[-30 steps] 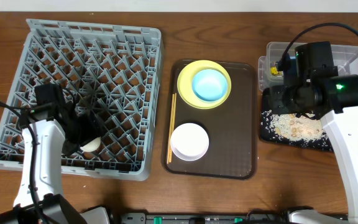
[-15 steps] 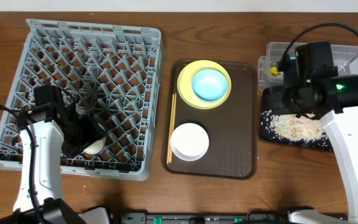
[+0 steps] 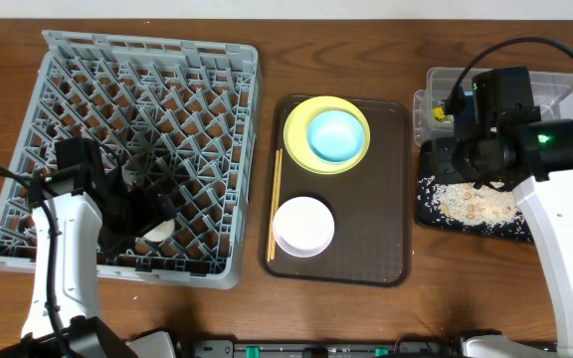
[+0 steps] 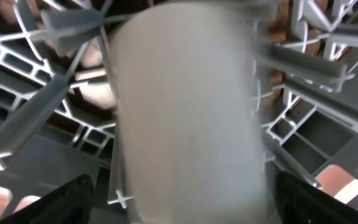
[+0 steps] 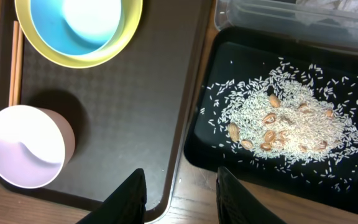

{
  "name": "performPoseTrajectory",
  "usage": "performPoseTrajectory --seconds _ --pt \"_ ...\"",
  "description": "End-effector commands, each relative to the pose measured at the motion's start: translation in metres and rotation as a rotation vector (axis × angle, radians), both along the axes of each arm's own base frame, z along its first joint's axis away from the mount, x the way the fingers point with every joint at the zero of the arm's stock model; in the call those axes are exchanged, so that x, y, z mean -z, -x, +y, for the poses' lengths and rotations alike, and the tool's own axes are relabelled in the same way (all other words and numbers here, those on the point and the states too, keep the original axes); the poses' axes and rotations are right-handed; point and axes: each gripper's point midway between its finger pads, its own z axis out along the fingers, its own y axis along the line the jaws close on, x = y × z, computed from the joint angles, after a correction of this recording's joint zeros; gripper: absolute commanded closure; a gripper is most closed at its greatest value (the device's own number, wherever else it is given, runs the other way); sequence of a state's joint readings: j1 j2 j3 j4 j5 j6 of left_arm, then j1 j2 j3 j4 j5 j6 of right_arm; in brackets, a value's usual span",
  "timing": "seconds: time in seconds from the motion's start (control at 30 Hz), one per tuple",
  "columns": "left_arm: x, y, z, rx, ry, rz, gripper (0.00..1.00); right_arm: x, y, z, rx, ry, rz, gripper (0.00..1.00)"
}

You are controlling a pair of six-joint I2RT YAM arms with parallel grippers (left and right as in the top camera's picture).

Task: Sort waste into correct bins and load items into the dishwasher
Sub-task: 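Lower the pink bowl into the dish rack with the left gripper, then move the left gripper to the tray and grasp the white bowl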

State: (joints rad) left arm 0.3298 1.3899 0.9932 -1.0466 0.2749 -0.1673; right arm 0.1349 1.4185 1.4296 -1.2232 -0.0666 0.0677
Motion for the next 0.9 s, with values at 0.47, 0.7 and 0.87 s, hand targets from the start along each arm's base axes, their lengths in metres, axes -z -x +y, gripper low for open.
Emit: performPoseTrajectory --seconds 0.47,0.7,0.87 --pt "-0.053 -0.027 0.004 -0.003 -0.055 -0.209 0.05 -0.004 0.0 -0.006 0.035 0.004 -0.003 0.6" --pt "-0.105 -0.04 -0.046 0.182 -0.079 -0.473 0.04 -0.005 -0.003 -0.025 0.21 -0.044 0.007 0.27" --pt "-0.123 -0.047 -0.105 0.397 -0.061 -0.592 0.04 -0.005 0.0 -0.042 0.282 -0.116 0.032 0.12"
